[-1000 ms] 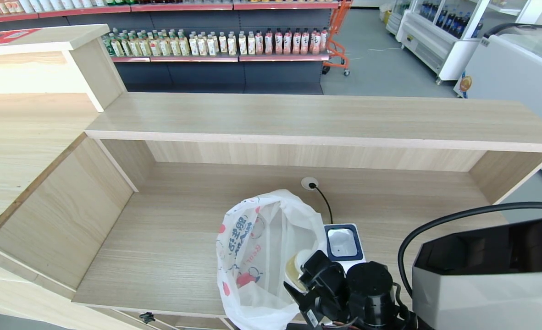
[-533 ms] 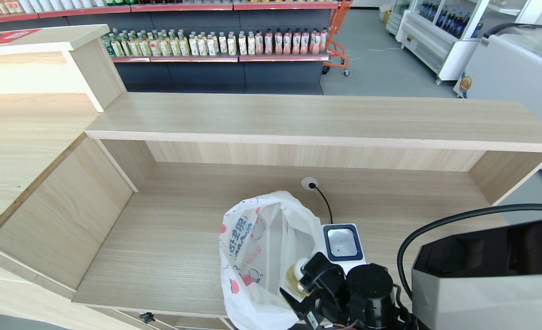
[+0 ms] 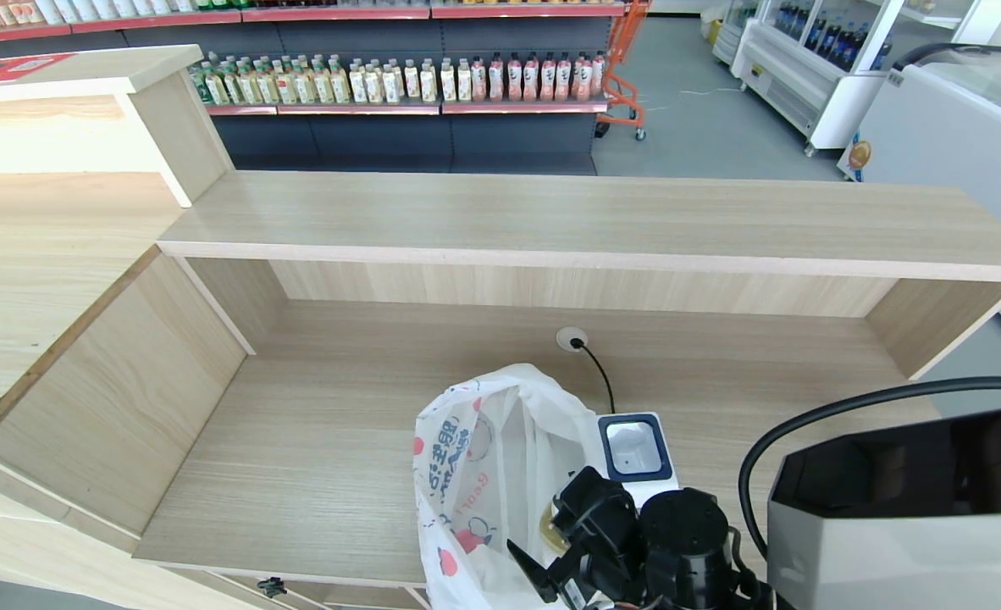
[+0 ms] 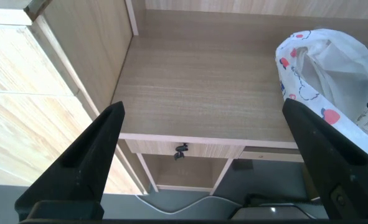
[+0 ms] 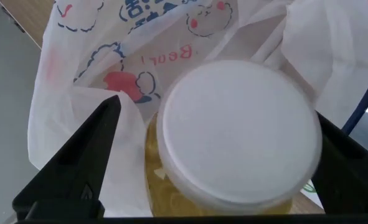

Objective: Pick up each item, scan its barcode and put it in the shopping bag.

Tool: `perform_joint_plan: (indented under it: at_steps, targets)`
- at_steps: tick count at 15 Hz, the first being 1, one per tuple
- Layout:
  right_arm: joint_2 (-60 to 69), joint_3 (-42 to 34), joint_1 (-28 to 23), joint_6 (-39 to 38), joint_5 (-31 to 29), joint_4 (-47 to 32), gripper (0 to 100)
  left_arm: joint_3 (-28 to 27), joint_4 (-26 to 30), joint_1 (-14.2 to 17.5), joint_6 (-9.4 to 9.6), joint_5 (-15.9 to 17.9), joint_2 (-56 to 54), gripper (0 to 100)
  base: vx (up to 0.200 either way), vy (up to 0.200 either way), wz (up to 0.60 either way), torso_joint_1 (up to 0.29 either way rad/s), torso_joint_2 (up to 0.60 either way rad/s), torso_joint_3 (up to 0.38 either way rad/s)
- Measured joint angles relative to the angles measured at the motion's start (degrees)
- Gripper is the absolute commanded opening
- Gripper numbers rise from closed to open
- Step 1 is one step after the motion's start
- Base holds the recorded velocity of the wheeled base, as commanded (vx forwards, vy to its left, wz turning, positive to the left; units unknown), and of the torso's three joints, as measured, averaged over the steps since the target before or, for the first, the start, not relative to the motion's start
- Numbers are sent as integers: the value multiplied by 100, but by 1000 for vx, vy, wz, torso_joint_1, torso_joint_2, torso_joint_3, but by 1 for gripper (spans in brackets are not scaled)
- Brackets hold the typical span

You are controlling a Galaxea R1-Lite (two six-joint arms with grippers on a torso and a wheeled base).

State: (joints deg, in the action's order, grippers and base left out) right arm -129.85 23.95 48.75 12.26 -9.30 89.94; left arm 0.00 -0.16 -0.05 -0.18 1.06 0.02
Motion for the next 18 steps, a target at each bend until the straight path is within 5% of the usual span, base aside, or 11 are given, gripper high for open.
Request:
perform_joint_plan:
  at_steps: [6,15,18]
  targets:
    - [697,-227,-24,0,46,-9,100,0,0,-2,-2,0,0,100,0,0,0,0,0,0]
    - [2683,-522,-134,-310,83,-1549,100,0,0,-2,-2,-2,0,100,0,0,0,0,0,0]
    - [3752,-511,-779,-197,-77,-3337,100,0,0,-2,-2,0,0,100,0,0,0,0,0,0]
